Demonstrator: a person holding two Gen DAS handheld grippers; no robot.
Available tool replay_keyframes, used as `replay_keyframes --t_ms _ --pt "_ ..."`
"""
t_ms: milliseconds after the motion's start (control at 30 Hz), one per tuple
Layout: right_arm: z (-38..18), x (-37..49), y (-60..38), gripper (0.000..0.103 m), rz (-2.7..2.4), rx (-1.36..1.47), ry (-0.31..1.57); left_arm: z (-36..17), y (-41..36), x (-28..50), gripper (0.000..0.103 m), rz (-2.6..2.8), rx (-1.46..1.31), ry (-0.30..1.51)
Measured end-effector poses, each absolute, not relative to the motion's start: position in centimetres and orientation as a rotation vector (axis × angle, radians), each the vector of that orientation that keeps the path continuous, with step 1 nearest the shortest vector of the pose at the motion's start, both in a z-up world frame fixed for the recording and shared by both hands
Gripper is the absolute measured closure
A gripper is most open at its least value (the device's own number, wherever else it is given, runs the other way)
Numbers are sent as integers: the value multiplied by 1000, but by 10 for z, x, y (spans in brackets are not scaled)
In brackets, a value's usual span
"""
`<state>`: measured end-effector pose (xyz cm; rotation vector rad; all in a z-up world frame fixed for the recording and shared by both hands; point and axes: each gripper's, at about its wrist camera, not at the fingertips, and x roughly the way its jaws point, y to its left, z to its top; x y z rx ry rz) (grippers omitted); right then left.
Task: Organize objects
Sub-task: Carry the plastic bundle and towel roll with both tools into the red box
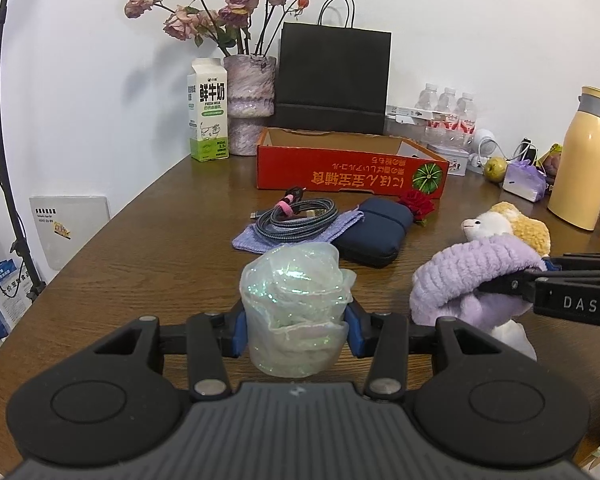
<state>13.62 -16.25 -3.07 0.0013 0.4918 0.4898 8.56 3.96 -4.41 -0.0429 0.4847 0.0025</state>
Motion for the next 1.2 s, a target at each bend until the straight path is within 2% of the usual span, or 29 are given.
replay_keyframes --t_ms 633,1200 --pt "-7 137 -183 80 469 10 407 -26 24 93 57 -11 -25 449" --pt "7 167 -187 80 450 17 363 -5 11 142 57 -37 -14 408"
